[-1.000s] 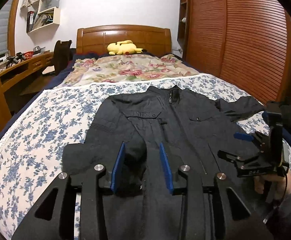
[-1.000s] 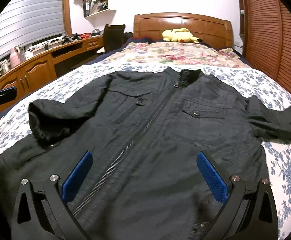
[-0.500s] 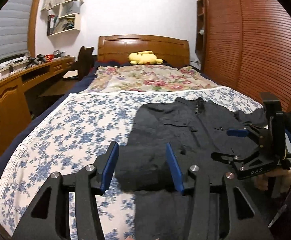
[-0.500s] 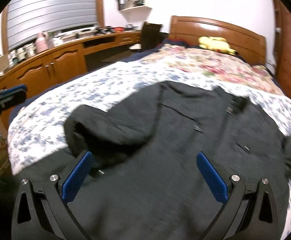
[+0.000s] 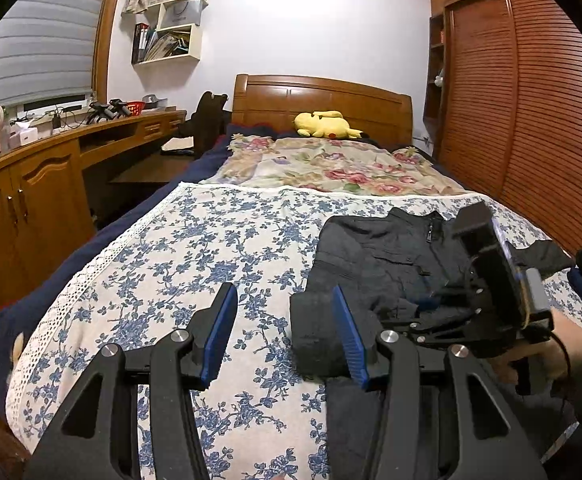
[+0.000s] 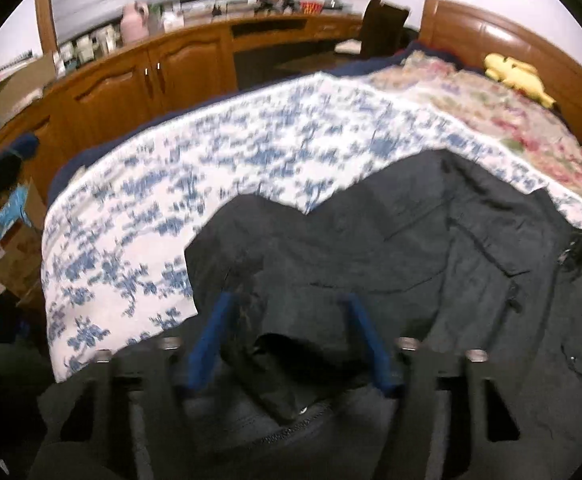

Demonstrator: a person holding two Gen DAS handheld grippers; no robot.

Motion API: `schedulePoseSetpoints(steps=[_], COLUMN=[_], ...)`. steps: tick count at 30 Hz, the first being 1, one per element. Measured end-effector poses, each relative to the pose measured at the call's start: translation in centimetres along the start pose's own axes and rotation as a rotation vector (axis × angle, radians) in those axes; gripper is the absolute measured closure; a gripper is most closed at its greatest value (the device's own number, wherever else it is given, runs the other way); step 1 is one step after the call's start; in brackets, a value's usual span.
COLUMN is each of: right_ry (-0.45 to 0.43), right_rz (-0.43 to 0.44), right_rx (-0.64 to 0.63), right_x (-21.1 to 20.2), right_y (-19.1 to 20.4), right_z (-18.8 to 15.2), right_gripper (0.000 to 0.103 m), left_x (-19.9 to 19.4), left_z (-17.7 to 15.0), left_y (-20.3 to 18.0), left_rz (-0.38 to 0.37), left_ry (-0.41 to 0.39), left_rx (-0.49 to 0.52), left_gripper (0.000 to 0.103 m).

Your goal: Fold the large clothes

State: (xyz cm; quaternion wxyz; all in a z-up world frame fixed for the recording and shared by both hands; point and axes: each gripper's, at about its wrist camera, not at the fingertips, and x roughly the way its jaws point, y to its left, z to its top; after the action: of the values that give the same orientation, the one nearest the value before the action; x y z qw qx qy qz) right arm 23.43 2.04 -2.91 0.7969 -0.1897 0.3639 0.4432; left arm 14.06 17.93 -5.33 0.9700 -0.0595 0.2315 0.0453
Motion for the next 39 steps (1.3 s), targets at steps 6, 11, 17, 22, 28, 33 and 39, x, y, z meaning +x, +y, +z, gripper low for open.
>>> schedulePoseSetpoints(steps=[6, 11, 17, 22, 28, 33, 39], right_ry=[-0.057, -0.199, -0.261, -0.197, -0.142, -0.154, -0.165], right_rz=[-0.042, -0.109, -0.248, -0.325, -0.455, -0.516, -0.373], right_rx=[0.015, 0.126, 0.292, 0.432, 0.454, 0.411, 0.340], right_x=[-1.8, -6.9, -10.3, -9.2, -7.2, -6.8, -5.6], right_y=[-1.4, -5.5, -11.8, -17.1, -18.7, -16.4, -13.0], right_z=[0.2, -0.8, -3.1, -5.7, -4.8, -3.9, -3.9], right_gripper=[0.093, 0.094, 0.094, 0.091, 0.064, 0.044, 0.038], left_x=[-0.1, 0.2, 1.1, 1.9, 2.8, 3.1, 3.1], left_z=[0.1, 0.2, 0.1, 0.2, 0.4, 0.3, 0.3], left_y=[-0.6, -2.1, -4.1, -5.6, -6.9, -7.8, -8.2], left_rz=[-0.027, -0.059, -0.107, -0.130, -0.144, -0.155, -0.155], left_ry=[-0.008, -0.011, 0.009, 0.022, 0.034, 0.044, 0.042], left_rx=[-0.007, 0.004, 0.018, 0.024, 0.030, 0.045, 0.053], left_gripper=[0.053, 0.053, 0.053, 0.053, 0.053, 0.053, 0.053])
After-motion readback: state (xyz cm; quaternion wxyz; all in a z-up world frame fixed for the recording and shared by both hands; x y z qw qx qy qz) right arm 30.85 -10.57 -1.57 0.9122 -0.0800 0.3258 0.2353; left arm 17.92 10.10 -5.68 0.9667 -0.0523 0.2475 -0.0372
